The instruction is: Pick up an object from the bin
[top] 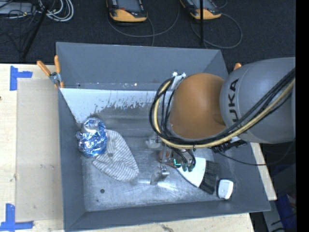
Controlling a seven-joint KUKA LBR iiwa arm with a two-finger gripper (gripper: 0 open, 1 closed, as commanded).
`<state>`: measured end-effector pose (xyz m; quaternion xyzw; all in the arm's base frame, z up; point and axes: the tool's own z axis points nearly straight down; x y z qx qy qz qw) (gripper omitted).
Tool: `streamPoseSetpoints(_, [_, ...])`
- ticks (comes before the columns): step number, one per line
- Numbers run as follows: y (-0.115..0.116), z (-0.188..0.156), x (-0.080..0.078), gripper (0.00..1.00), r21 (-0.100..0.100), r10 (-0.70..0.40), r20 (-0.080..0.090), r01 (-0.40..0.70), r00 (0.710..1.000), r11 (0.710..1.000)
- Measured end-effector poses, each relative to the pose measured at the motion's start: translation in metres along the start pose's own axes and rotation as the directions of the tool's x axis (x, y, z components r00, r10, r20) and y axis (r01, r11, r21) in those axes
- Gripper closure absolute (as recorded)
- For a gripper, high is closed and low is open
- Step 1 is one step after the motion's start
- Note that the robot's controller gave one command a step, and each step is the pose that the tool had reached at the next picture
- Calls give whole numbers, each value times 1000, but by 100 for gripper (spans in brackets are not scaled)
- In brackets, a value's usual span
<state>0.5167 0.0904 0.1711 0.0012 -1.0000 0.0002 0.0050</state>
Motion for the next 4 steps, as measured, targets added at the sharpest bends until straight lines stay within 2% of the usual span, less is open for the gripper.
streamPoseSetpoints(1, [0, -4, -2, 0, -1, 2, 8, -2, 1000, 1000])
streamPoseSetpoints(2, [84, 92, -51, 100, -3, 38, 6, -38, 999, 999])
streamPoseSetpoints(3, [84, 92, -51, 100, -3, 39, 6, -39, 999, 999])
streamPoseSetpoints(4, [74, -39, -32, 100, 0, -25, 11, 25, 1000, 1000])
